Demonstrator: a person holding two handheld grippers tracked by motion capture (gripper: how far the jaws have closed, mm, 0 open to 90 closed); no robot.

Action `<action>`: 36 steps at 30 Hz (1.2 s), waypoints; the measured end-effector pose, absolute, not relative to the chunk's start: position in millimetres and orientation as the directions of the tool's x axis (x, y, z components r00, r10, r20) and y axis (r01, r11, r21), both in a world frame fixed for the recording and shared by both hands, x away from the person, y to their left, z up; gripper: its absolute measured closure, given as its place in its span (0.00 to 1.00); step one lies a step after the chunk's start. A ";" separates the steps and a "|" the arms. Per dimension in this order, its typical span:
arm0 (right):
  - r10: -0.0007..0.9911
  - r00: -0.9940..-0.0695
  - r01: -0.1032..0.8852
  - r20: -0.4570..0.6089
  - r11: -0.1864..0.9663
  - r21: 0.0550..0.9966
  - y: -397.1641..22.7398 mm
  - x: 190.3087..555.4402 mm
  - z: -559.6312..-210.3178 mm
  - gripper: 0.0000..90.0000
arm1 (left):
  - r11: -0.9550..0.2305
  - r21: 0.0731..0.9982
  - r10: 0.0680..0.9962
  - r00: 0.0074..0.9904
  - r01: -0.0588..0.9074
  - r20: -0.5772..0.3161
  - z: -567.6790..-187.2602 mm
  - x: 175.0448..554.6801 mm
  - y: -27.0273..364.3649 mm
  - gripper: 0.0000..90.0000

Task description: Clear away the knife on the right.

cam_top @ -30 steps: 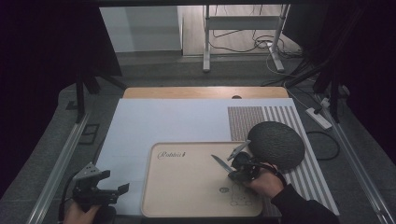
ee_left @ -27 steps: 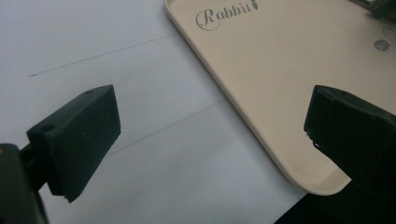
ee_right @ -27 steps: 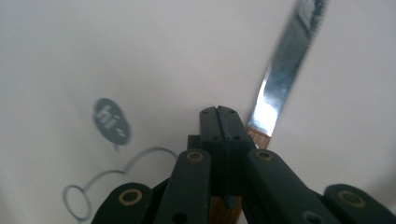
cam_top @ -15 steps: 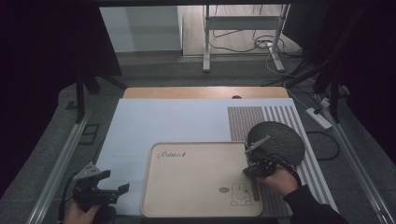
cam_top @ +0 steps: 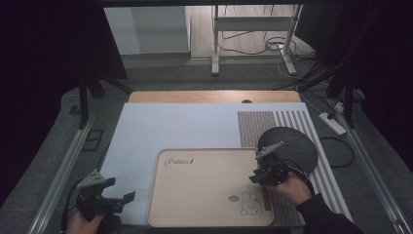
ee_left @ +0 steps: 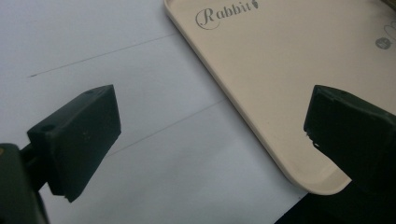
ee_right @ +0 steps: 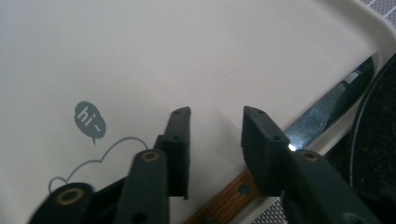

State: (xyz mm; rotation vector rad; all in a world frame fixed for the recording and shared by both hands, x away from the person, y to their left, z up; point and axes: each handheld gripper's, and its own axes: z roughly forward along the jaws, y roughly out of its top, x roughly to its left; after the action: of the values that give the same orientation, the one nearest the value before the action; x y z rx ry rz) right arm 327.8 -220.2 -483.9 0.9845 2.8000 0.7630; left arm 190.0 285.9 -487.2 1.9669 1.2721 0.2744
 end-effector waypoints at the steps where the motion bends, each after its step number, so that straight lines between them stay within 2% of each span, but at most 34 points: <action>1: 0.607 -0.790 0.567 0.087 0.668 0.482 -219.8 327.5 -482.6 0.66 | -0.212 0.696 0.851 0.480 0.687 -0.215 -487.3 190.0 285.8 0.04; 11: 0.613 -0.784 0.564 0.095 0.641 0.520 -216.0 324.0 -476.6 0.30 | -0.212 0.695 0.851 0.479 0.687 -0.215 -487.3 190.1 285.8 0.04; 15: 0.620 -0.782 0.548 0.058 0.641 0.537 -214.8 320.8 -473.7 0.21 | -0.213 0.694 0.851 0.479 0.688 -0.214 -487.3 190.1 285.6 0.04; 21: 0.612 -0.790 0.523 0.042 0.636 0.568 -217.0 317.9 -468.3 0.18 | -0.213 0.694 0.852 0.479 0.688 -0.213 -487.3 190.2 285.5 0.04; 30: 0.622 -0.782 0.514 0.023 0.625 0.587 -224.2 315.8 -467.9 0.03 | -0.213 0.693 0.852 0.478 0.688 -0.213 -487.3 190.2 285.4 0.04; 36: 0.643 -0.766 0.515 -0.001 0.614 0.597 -231.6 312.5 -467.5 0.00 | -0.212 0.694 0.852 0.478 0.688 -0.213 -487.3 190.2 285.5 0.04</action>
State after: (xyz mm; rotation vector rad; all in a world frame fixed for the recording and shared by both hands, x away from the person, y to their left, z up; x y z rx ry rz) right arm 312.5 -231.6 -467.5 0.9555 2.6241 0.8693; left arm 190.2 285.5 -487.3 1.9690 1.2751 0.2752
